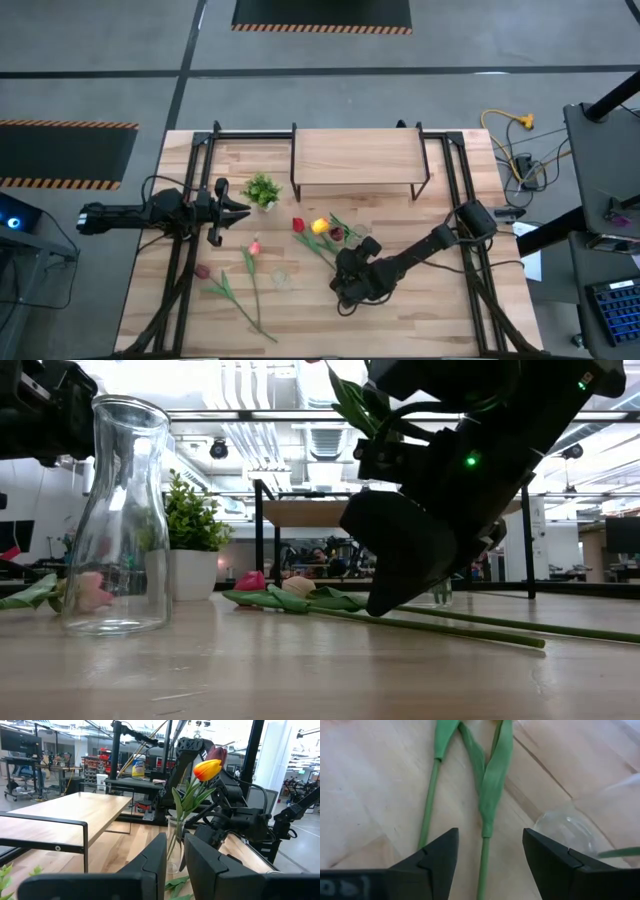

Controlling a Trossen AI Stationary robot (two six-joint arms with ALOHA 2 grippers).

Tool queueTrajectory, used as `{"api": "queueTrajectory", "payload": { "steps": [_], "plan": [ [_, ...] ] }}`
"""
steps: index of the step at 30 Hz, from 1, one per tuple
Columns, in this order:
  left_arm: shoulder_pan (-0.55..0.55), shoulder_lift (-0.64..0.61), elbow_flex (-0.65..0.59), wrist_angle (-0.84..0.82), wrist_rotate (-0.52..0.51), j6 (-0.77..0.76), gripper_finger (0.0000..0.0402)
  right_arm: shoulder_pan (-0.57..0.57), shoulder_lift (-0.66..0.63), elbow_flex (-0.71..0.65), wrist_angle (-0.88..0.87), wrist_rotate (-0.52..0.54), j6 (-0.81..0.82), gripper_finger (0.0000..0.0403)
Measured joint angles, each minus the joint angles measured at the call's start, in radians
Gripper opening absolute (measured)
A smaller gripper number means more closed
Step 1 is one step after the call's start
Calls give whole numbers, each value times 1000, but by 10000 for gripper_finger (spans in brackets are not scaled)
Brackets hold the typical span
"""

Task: Pick and place flowers into a vace then onto a shelf
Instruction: Put the light pink tulip into the right transparent vase

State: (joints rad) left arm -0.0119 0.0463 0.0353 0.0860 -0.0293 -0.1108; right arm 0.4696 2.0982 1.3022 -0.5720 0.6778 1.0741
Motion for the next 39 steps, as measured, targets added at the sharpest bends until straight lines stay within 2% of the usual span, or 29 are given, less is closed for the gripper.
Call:
{"api": "queueTrajectory", "payload": {
  "steps": [5, 20, 26, 31, 39],
  "plan": [
    [0, 0, 0, 0, 0, 0, 51, -5, -2, 0, 4, -42, 2, 178],
    [0, 0, 0, 0, 0, 0, 51, -6, -4, 2, 4, -125, -17, 18],
    [0, 0, 0, 0, 0, 0, 51, -7, -21, 1, -17, -170, -34, 10],
    [0, 0, 0, 0, 0, 0, 51, 5, -57, -3, -106, -226, -6, 9],
    [0, 0, 0, 0, 0, 0, 51, 64, -132, -4, -186, -225, -4, 9]
  ]
}}
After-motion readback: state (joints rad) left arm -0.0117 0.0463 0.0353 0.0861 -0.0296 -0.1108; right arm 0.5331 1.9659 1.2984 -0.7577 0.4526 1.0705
